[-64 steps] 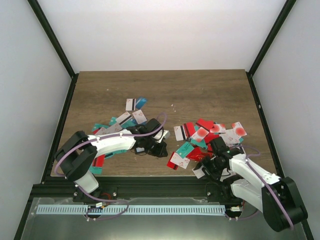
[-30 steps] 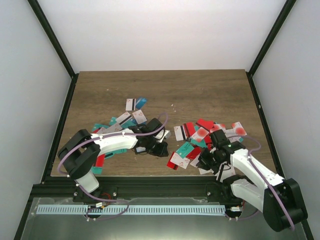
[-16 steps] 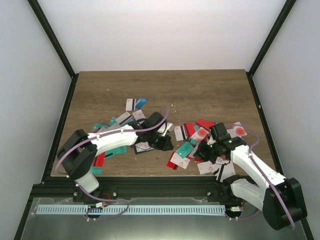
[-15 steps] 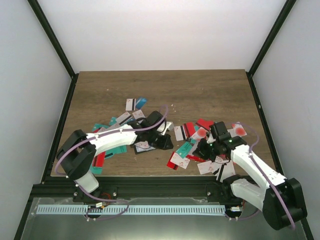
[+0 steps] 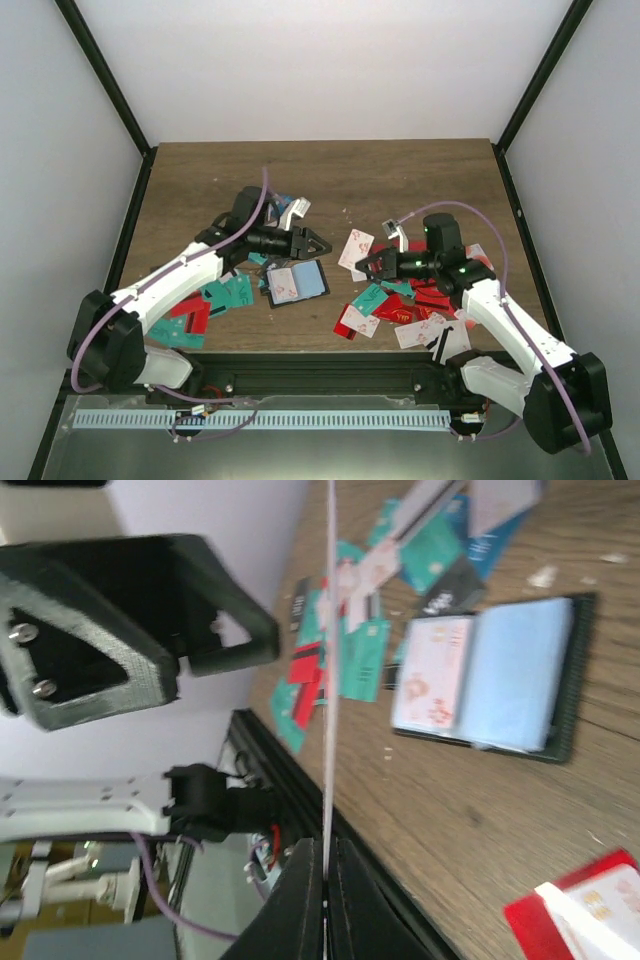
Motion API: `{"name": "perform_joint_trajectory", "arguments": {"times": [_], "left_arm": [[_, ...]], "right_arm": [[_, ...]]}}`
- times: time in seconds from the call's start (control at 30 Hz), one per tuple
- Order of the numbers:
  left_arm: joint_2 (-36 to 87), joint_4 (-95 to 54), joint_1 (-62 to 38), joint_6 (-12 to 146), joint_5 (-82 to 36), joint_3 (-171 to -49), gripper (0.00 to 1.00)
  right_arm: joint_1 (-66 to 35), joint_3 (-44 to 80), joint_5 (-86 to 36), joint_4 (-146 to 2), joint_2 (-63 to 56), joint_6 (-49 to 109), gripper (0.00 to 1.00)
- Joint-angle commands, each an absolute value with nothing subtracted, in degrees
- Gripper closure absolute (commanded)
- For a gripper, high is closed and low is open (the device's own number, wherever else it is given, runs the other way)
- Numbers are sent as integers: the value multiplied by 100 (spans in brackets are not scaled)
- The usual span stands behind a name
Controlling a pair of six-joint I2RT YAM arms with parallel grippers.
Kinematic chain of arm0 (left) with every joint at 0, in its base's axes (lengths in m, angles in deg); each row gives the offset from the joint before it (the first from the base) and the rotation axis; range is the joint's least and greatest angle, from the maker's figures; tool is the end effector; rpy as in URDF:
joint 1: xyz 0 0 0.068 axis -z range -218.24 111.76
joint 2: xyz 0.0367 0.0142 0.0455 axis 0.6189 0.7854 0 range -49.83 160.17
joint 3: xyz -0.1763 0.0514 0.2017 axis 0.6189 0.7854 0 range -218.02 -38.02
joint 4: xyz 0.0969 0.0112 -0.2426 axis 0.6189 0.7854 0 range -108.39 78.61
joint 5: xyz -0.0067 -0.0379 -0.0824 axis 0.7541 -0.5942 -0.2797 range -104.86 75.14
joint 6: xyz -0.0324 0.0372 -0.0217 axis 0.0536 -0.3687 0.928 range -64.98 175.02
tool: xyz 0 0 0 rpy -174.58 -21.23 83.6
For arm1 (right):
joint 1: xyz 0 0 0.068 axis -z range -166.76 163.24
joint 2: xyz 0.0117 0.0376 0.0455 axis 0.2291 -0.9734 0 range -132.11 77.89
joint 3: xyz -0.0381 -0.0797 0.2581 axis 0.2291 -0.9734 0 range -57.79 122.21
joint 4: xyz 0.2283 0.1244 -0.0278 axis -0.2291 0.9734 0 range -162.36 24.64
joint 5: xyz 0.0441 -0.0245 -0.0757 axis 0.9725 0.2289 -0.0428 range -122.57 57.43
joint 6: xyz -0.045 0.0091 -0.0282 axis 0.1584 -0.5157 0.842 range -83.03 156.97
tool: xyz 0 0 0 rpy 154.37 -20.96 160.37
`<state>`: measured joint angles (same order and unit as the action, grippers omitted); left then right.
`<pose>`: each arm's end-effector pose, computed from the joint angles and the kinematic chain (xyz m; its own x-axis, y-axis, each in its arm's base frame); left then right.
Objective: Put the credit cards into the card holder
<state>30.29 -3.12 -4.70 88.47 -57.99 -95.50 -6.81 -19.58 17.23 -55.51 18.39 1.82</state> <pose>0.2391 -0.1876 0.2732 -0.8974 0.1122 -0.4266 0.4292 0.4459 -0.7855 0.1903 0.0983 0.2481 -0.9267 0.0574 -0.3715 -0.3084 0.4492 0.8385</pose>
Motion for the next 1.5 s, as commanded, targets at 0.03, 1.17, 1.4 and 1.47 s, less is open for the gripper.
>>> {"name": "perform_joint_trajectory", "arguments": {"times": [0.03, 1.17, 1.4, 1.47], "left_arm": [[2788, -1373, -554, 9295, -7050, -9294, 51], [2437, -2062, -324, 10284, -6440, -8725, 96], [1994, -953, -919, 9867, -6061, -8091, 96], [1999, -282, -1173, 9553, -5986, -8047, 96]], "right_arm": [[-668, -1668, 3208, -6523, 1809, 508, 99], [-735, -1471, 3214, -5823, 1962, 714, 25], [-733, -1593, 2390, -5821, 1555, 507, 24], [-745, -1609, 2289, -5852, 1316, 490, 24]]}}
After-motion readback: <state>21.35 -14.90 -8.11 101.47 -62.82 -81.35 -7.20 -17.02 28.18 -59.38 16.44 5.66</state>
